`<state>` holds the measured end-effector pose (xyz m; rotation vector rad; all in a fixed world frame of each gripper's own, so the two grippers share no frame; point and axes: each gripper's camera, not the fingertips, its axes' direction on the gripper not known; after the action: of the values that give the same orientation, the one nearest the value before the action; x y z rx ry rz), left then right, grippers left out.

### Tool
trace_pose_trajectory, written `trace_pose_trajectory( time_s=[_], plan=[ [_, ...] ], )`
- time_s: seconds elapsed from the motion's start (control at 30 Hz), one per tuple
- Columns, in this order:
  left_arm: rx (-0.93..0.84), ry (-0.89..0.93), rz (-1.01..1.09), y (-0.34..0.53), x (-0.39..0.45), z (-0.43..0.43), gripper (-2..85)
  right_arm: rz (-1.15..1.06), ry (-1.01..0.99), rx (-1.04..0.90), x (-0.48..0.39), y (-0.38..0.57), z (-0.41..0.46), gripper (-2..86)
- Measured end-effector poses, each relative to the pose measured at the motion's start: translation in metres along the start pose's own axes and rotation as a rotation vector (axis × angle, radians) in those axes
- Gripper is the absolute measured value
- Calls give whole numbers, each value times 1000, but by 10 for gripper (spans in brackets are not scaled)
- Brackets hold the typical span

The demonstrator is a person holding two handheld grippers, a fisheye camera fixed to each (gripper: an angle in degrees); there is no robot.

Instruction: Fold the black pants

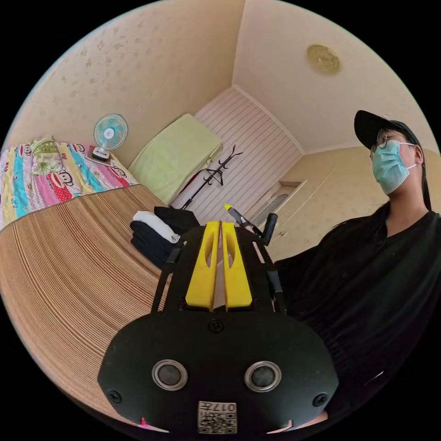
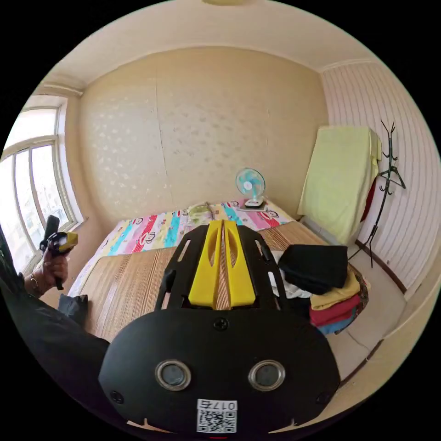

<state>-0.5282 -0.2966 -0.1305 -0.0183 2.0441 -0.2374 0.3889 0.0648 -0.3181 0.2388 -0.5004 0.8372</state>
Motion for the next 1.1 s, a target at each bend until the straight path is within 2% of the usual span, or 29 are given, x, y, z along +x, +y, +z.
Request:
trace_pose_trajectory(
  time_s=[0.1,0.23,0.33,0.43,0.67,0.83,0.97,1.1],
  plan=[
    [23,-42,-65,8,-10,13,-6,131,95,-109,82,-14,56,31],
    [30,-142,-192,35,-30,14,13,475,75,-203,199,-17,119,78],
    [49,-212,-279,56,-43,8,31,730,50,-228,257,1,148,93],
    [63,-271,-335,71,-55,2,39,832,76,-218,284,0,164,102],
    [46,-330,-384,84,-91,7,41,976,4,-144,314,-24,180,107],
    [37,-324,-358,89,-118,23,41,1108,-231,81,310,-8,142,100],
    [28,-326,-349,97,-137,31,41,1183,-373,120,298,2,132,94],
    [26,-339,-331,104,-158,40,41,1254,-306,58,277,3,133,94]
  ],
)
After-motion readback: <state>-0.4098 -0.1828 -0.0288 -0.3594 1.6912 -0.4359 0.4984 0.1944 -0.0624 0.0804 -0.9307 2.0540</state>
